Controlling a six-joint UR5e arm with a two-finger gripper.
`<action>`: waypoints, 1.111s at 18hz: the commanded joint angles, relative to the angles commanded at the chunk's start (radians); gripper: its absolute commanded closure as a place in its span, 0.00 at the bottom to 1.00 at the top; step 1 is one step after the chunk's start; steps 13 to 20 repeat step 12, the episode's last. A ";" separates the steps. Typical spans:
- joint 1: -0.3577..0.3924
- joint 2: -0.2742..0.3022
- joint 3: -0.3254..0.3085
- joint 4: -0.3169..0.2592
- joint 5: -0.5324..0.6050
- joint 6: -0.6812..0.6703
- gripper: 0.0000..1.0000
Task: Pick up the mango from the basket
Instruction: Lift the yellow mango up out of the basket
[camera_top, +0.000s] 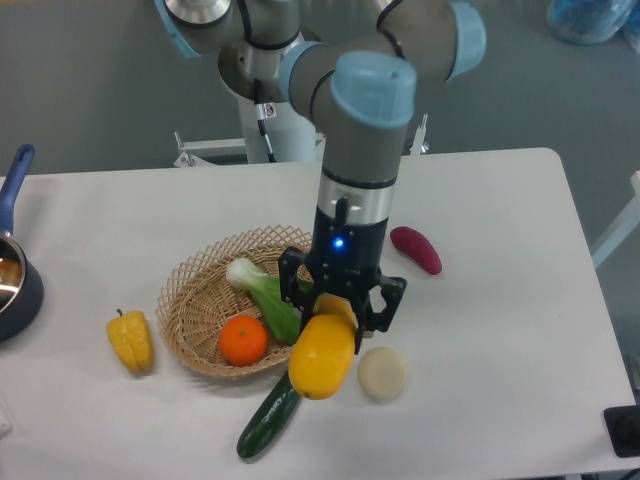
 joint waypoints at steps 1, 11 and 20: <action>0.000 0.000 0.002 0.000 0.000 0.000 0.61; 0.006 -0.005 0.009 0.000 0.000 0.003 0.61; 0.006 -0.005 0.009 0.000 0.000 0.002 0.61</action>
